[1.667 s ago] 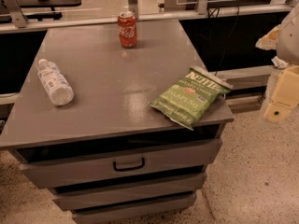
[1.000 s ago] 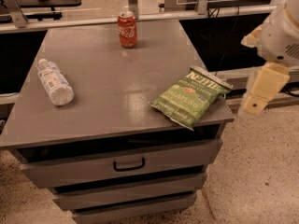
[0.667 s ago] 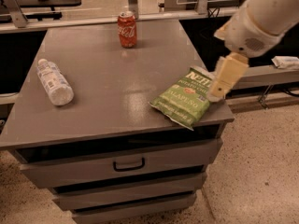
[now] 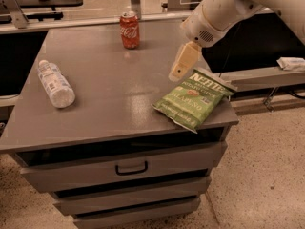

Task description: Pick coke can

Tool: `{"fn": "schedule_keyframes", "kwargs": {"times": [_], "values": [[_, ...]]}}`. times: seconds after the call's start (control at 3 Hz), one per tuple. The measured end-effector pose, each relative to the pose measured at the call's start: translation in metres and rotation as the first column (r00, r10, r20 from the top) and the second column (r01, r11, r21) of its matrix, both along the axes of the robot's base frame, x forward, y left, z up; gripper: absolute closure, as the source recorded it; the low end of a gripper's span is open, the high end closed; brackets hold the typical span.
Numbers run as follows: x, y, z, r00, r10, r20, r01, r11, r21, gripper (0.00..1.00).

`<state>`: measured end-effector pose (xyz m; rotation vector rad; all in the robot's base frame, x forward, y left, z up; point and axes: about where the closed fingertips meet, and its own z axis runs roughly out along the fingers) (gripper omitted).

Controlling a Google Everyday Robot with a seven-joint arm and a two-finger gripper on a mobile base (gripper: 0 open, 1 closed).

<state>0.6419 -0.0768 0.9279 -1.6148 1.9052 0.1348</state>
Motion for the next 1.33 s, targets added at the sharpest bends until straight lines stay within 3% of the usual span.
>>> {"fn": "schedule_keyframes", "kwargs": {"times": [0.33, 0.67, 1.0, 1.33], "values": [[0.000, 0.000, 0.000, 1.0000, 0.000, 0.000, 0.000, 1.000, 0.000, 0.00], [0.011, 0.013, -0.002, 0.9996, -0.020, 0.020, 0.019, 0.998, 0.066, 0.00], [0.049, 0.048, -0.002, 0.9976, -0.032, 0.061, 0.020, 0.981, 0.191, 0.00], [0.097, 0.076, -0.002, 0.9938, -0.049, 0.100, 0.014, 0.946, 0.324, 0.00]]}}
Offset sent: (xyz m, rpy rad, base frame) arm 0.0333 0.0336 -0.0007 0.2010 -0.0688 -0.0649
